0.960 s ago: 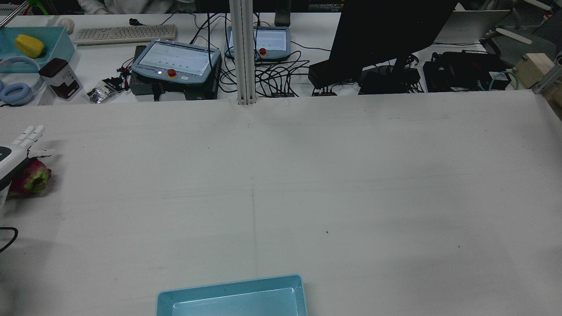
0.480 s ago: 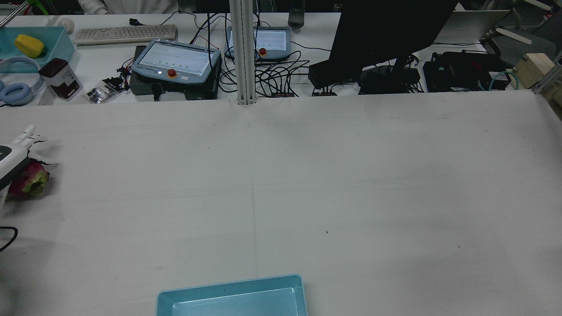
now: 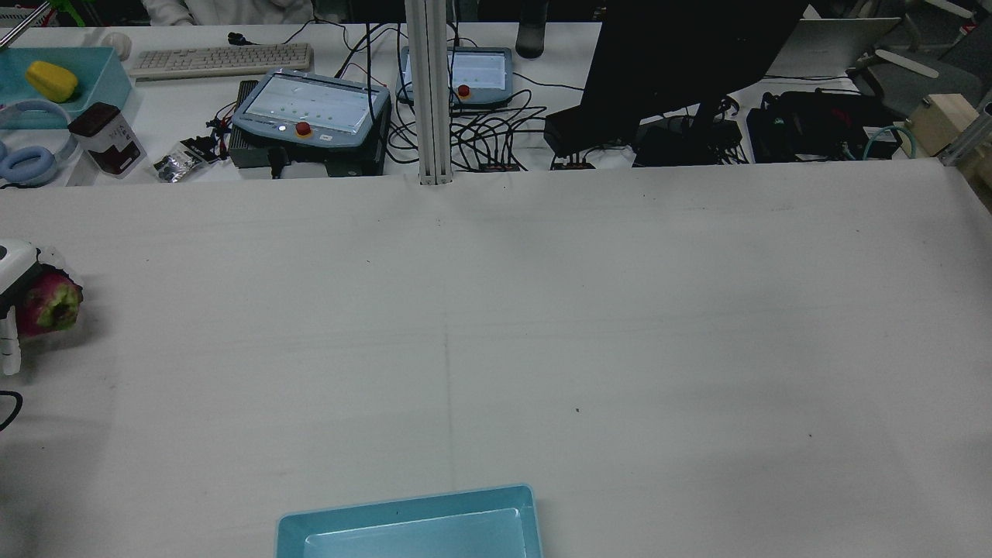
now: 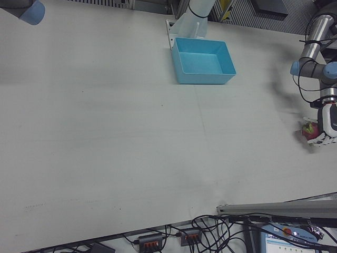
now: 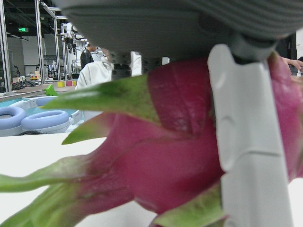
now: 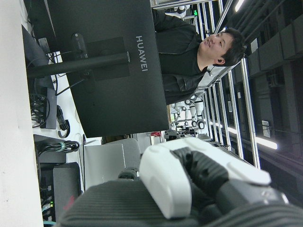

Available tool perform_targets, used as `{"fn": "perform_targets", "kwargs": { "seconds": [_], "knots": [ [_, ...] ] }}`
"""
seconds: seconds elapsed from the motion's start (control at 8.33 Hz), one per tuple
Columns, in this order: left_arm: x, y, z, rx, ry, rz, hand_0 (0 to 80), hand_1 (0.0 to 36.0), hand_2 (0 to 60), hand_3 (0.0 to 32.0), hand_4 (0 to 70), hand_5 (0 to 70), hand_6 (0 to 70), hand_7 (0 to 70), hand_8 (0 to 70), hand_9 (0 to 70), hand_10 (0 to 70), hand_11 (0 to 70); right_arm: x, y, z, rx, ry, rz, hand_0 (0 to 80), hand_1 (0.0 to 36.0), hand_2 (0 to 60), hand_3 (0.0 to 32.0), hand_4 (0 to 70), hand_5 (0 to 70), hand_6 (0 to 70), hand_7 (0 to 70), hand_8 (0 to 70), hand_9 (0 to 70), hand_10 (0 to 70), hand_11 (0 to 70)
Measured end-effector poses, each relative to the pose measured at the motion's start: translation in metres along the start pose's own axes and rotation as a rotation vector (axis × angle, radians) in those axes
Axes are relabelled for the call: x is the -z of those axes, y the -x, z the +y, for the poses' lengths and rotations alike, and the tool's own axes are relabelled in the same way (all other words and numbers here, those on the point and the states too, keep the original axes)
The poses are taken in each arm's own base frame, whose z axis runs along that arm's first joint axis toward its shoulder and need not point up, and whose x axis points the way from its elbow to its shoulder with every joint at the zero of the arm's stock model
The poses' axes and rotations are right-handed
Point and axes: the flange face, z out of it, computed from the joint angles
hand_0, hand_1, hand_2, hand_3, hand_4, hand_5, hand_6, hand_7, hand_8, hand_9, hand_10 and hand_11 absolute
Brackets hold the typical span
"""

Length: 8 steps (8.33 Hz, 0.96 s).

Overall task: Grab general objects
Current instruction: 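Close the left hand's fingers around the dragon fruit, then lift the dragon fruit with the left hand and carry it toward the tray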

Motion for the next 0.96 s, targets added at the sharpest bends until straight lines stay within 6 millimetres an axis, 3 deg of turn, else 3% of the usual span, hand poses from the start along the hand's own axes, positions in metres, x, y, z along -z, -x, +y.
{"fn": "perform_targets", "kwargs": {
  "seconds": [0.12,0.24,0.36,0.48,0.6,0.72,0.84,0.96],
  "knots": [
    [0.009,-0.011,-0.006,0.010,-0.008,0.024,51.5,14.8,60.0,0.0,70.0,53.6,70.0,27.3,57.1,47.7,70.0,70.0,0.000,0.000,0.000,0.000,0.000,0.000,0.0,0.0,0.0,0.0,0.0,0.0,0.0,0.0,0.0,0.0,0.0,0.0],
    [0.019,-0.027,-0.016,0.021,-0.020,0.051,51.7,14.6,60.0,0.0,70.0,47.5,70.0,27.7,55.7,47.4,70.0,70.0,0.000,0.000,0.000,0.000,0.000,0.000,0.0,0.0,0.0,0.0,0.0,0.0,0.0,0.0,0.0,0.0,0.0,0.0],
    [0.030,-0.050,-0.034,0.044,-0.039,0.086,50.2,12.8,59.2,0.0,70.0,41.6,65.3,26.4,53.9,46.6,70.0,70.0,0.000,0.000,0.000,0.000,0.000,0.000,0.0,0.0,0.0,0.0,0.0,0.0,0.0,0.0,0.0,0.0,0.0,0.0],
    [0.038,-0.076,-0.050,0.093,-0.035,0.129,48.9,10.4,49.7,0.0,70.0,36.2,55.9,24.6,51.4,45.1,70.0,70.0,0.000,0.000,0.000,0.000,0.000,0.000,0.0,0.0,0.0,0.0,0.0,0.0,0.0,0.0,0.0,0.0,0.0,0.0],
    [0.043,-0.103,-0.065,0.154,0.010,0.178,49.2,10.0,44.9,0.0,70.0,34.3,53.2,24.7,50.5,44.6,70.0,70.0,0.000,0.000,0.000,0.000,0.000,0.000,0.0,0.0,0.0,0.0,0.0,0.0,0.0,0.0,0.0,0.0,0.0,0.0],
    [0.045,-0.126,-0.086,0.210,0.076,0.233,49.8,9.3,39.8,0.0,70.0,37.8,51.5,27.1,51.7,47.0,70.0,70.0,0.000,0.000,0.000,0.000,0.001,0.000,0.0,0.0,0.0,0.0,0.0,0.0,0.0,0.0,0.0,0.0,0.0,0.0],
    [0.046,-0.144,-0.107,0.283,0.145,0.296,51.8,10.3,37.6,0.0,70.0,43.3,53.8,30.4,53.9,50.0,70.0,70.0,0.000,0.000,0.000,0.000,0.001,0.000,0.0,0.0,0.0,0.0,0.0,0.0,0.0,0.0,0.0,0.0,0.0,0.0],
    [0.047,-0.160,-0.120,0.374,0.209,0.365,59.6,19.4,43.6,0.0,70.0,46.5,54.8,32.5,47.7,51.6,70.0,70.0,0.000,0.000,0.000,0.001,0.001,0.000,0.0,0.0,0.0,0.0,0.0,0.0,0.0,0.0,0.0,0.0,0.0,0.0]
  ]
}}
